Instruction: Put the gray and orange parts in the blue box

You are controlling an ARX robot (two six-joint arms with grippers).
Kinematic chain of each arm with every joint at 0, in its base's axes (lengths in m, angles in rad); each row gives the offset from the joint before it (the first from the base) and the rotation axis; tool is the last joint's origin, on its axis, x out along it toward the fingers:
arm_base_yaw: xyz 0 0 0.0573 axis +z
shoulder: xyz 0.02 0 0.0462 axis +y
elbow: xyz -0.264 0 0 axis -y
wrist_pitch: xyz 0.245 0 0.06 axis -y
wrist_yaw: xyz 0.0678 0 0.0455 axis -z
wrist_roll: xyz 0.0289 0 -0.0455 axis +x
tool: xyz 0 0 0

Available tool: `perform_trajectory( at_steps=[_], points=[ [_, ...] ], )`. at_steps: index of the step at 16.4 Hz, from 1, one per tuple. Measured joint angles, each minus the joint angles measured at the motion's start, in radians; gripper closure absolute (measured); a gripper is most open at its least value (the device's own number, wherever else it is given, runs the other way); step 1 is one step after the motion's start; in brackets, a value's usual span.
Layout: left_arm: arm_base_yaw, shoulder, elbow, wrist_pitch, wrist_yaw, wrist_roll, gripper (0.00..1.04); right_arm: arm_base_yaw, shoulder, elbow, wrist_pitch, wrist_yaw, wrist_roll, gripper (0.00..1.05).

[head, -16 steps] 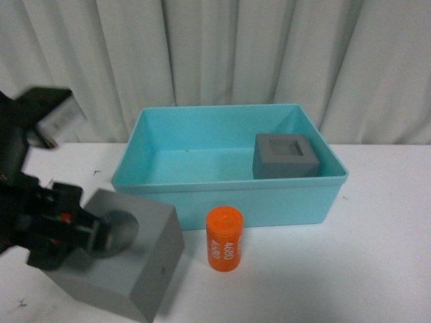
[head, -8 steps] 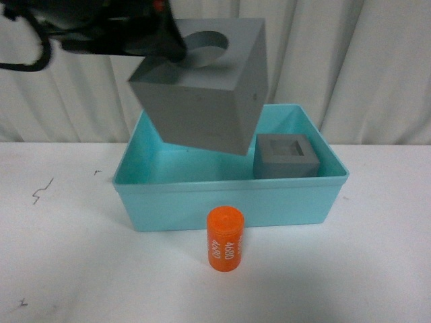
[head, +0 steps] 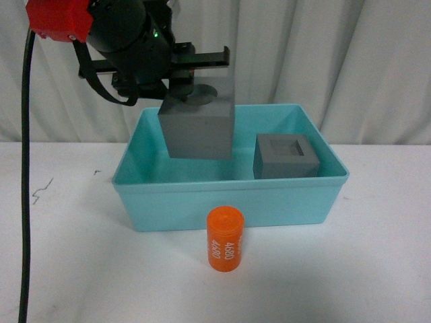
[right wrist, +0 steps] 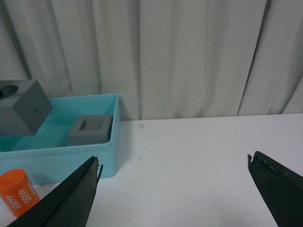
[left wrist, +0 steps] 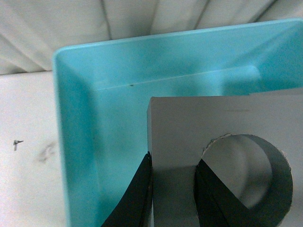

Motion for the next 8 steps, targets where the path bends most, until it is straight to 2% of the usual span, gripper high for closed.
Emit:
perform_trajectory(
  at_steps=[3,8],
  points=[
    [0.046,0.0,-0.066,0.026,-0.01,-0.002,0.85,0.0,0.0,0.0,0.0,0.0,0.0,0.06],
    [0.05,0.002,-0.115,0.037,-0.007,0.001,0.85,0.0,0.0,0.0,0.0,0.0,0.0,0.06]
  ],
)
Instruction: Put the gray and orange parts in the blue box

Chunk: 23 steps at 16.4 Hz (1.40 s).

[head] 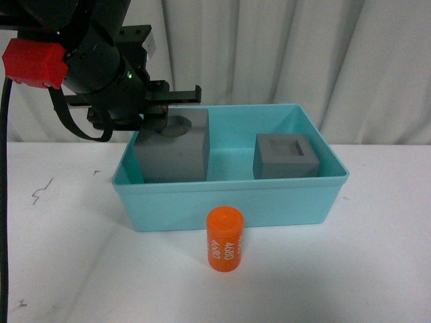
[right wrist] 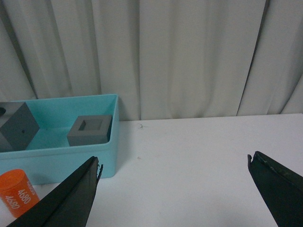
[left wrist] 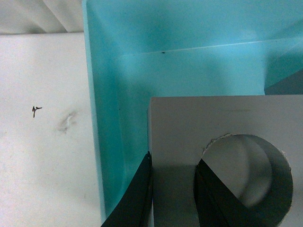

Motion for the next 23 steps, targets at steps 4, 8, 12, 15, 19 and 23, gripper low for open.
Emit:
perform_trajectory(
  at_steps=[4,8,12,15,19,23],
  points=[
    [0.0,0.002,-0.014,0.006,-0.014,0.026,0.59,0.0,0.0,0.0,0.0,0.0,0.0,0.06],
    [0.007,-0.036,-0.051,0.044,-0.009,0.029,0.15,0.0,0.0,0.0,0.0,0.0,0.0,0.06],
    [-0.015,-0.244,-0.161,0.248,-0.002,0.053,0.07,0.0,0.0,0.0,0.0,0.0,0.0,0.06],
    [-0.046,-0.37,-0.254,0.296,0.039,0.052,0.07,0.0,0.0,0.0,0.0,0.0,0.0,0.06],
    [0.041,-0.674,-0.742,0.907,-0.145,0.176,0.52,0.0,0.0,0.0,0.0,0.0,0.0,0.06],
    [0.102,-0.803,-0.99,0.949,-0.054,0.185,0.94,0.0,0.0,0.0,0.0,0.0,0.0,0.06]
  ],
)
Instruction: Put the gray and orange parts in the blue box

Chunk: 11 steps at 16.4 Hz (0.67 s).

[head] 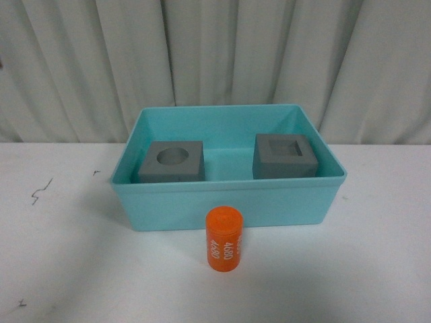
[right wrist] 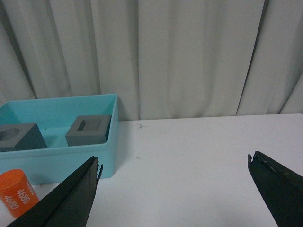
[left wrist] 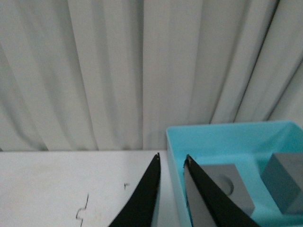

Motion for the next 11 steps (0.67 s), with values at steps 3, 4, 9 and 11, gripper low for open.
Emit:
perform_trajectory(
  at_steps=[3,4,9,11],
  points=[
    [0.064,-0.16,-0.13,0.011,0.047,0.002,1.03,0.0,0.0,0.0,0.0,0.0,0.0,0.06],
    [0.074,-0.187,-0.161,-0.002,0.062,0.002,1.03,0.0,0.0,0.0,0.0,0.0,0.0,0.06],
    [0.179,-0.365,-0.26,-0.079,0.166,0.003,1.03,0.0,0.0,0.0,0.0,0.0,0.0,0.06],
    [0.186,-0.443,-0.29,-0.127,0.174,0.003,1.03,0.0,0.0,0.0,0.0,0.0,0.0,0.06]
  ],
)
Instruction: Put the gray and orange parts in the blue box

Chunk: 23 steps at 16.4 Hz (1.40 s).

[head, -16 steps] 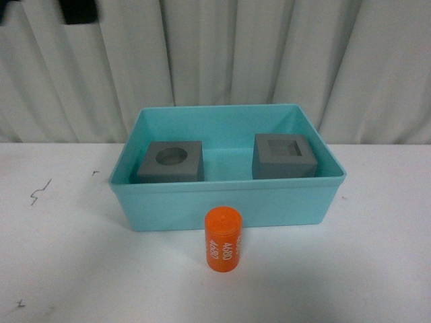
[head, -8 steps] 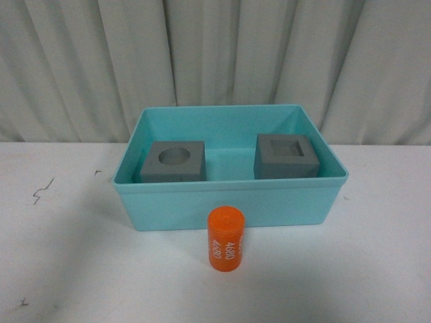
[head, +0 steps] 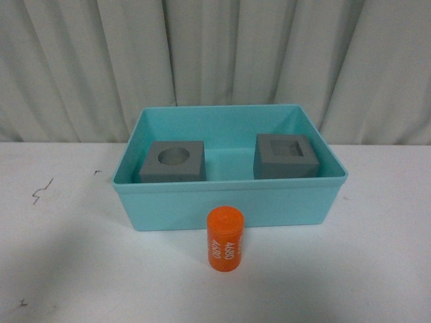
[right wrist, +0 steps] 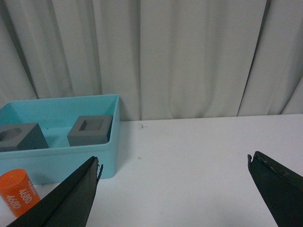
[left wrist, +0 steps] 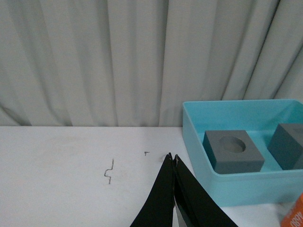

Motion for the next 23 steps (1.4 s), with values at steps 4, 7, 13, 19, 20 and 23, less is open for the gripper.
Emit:
perform_trajectory(
  at_steps=[4,7,13,19,20,23],
  points=[
    [-0.003,-0.101,-0.058,-0.024,0.002,0.0,1.03,0.0,0.0,0.0,0.0,0.0,0.0,0.06],
    [-0.003,-0.225,-0.066,-0.142,0.002,0.0,1.03,0.0,0.0,0.0,0.0,0.0,0.0,0.06],
    [-0.003,-0.383,-0.066,-0.293,0.002,0.0,1.03,0.0,0.0,0.0,0.0,0.0,0.0,0.06],
    [-0.003,-0.503,-0.066,-0.417,0.002,0.0,1.03,0.0,0.0,0.0,0.0,0.0,0.0,0.06],
    [-0.003,-0.513,-0.066,-0.427,0.002,0.0,1.03,0.0,0.0,0.0,0.0,0.0,0.0,0.06],
    [-0.003,-0.558,-0.066,-0.471,0.002,0.0,1.03,0.0,0.0,0.0,0.0,0.0,0.0,0.06]
  ],
)
